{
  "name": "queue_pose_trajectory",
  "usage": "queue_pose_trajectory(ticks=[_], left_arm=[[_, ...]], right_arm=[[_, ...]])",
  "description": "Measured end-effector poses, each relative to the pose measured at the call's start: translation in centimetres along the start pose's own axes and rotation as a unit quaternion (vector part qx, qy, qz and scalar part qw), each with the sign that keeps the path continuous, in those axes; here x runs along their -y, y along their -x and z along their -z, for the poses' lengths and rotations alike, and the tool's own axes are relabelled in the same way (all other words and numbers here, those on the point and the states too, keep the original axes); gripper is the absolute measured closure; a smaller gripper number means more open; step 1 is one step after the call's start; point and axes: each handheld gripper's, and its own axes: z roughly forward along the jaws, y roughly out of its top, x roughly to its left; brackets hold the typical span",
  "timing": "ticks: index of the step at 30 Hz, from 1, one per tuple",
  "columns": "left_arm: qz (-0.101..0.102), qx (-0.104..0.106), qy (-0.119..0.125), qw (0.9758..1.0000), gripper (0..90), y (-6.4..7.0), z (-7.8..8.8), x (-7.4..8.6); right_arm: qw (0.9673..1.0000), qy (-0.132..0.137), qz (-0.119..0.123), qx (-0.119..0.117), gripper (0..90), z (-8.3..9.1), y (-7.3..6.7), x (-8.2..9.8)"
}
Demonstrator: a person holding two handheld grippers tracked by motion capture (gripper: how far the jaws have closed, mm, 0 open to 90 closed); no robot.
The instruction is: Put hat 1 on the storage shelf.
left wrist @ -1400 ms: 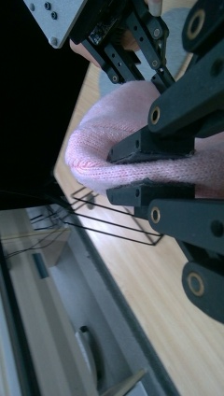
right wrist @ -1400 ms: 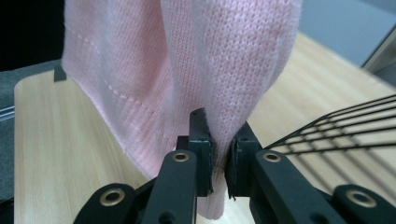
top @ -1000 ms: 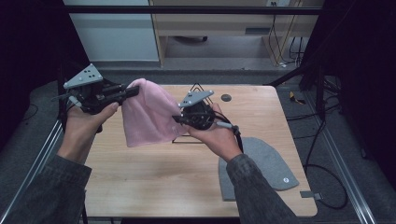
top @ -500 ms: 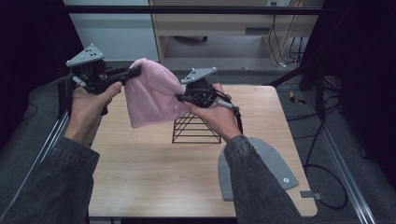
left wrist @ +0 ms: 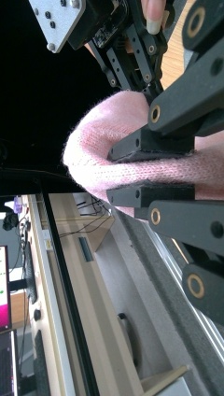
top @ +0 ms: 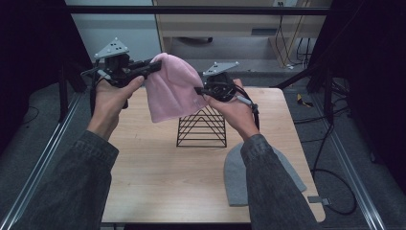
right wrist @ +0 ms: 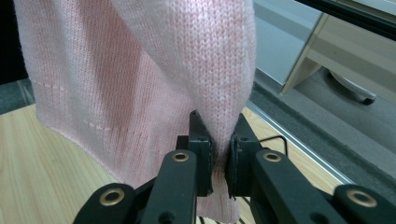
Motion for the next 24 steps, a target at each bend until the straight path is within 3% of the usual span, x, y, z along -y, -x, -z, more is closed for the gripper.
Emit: queue_pose_trajectory(ticks=[16, 24], left_arm=[[0.0, 0.012, 0.009, 0.9999, 78.7, 0.6, -3.0, 0.2], [-0.007, 0.013, 0.006, 0.9999, 78.7, 0.9, -4.2, 0.0]], right_arm=[[0.9995, 0.005, -0.026, 0.015, 82.7, 0.7, 1.1, 2.3], [0.9996, 0.003, -0.024, 0.017, 82.5, 0.7, 1.1, 2.9]])
